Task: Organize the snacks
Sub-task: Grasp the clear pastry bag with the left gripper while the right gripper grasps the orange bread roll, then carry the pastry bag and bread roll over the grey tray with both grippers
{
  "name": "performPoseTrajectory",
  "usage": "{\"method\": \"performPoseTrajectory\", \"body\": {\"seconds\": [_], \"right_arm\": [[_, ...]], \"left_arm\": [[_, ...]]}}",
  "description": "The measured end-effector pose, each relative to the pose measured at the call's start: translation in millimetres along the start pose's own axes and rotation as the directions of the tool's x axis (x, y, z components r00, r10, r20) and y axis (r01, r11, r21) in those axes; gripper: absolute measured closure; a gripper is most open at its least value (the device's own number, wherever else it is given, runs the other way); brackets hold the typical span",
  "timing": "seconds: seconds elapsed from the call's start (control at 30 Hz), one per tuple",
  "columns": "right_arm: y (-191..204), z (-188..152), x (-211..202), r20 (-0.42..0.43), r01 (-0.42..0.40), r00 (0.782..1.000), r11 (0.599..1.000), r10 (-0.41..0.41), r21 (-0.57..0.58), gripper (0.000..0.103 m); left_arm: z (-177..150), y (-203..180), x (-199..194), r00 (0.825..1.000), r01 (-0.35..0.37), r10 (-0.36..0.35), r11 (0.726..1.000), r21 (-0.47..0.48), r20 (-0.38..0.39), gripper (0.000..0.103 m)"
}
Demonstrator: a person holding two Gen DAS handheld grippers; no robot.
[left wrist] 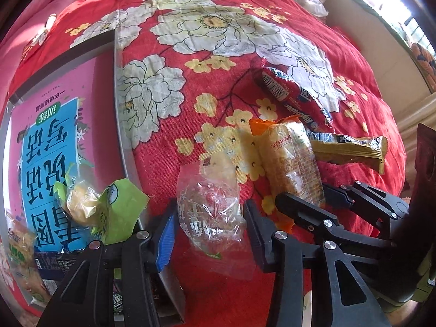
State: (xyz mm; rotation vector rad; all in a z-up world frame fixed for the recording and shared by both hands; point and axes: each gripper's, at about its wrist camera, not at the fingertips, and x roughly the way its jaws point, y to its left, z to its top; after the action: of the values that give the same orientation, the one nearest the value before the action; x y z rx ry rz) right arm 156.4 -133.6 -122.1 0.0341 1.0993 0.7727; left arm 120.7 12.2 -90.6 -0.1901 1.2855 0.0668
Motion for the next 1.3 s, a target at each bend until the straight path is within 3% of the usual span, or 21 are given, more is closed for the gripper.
{"method": "performPoseTrajectory", "body": {"seconds": [0.1,0.27,0.4,0.73,1.3], "right_arm": [[1,3,6,-0.004,0.014,1.0,1.0,-0.014,-0.025,0.071],[-13,7,5,0.005,-0.084,0.997,0.995,0.083,0.061,0.072],[-6,8,-6,0.043,-0.14,0.989,0.989,0.138,0.052,0.072],[21,11,-56,0.211,-0.265,0.942,0.964,0.262,-0.011,0.072],[63,14,-77,0.259,-0.238,0.933,0.969,0.249,-0.072,0.072]], "left_arm": [[1,-2,2,1.0,-0.02,0.02,1.0,0.015,0.014,0.063],[-2,2,-2,0.997,0.049,-0.048,0.999,-0.017,0.054,0.062],[-7,7,-19,0.991,0.111,-0.108,0.993,-0.03,0.083,0.063],[-14,22,-72,0.965,0.183,-0.17,0.982,-0.051,0.202,0.063],[-32,61,-113,0.93,0.223,-0.183,0.971,-0.092,0.319,0.063]]}}
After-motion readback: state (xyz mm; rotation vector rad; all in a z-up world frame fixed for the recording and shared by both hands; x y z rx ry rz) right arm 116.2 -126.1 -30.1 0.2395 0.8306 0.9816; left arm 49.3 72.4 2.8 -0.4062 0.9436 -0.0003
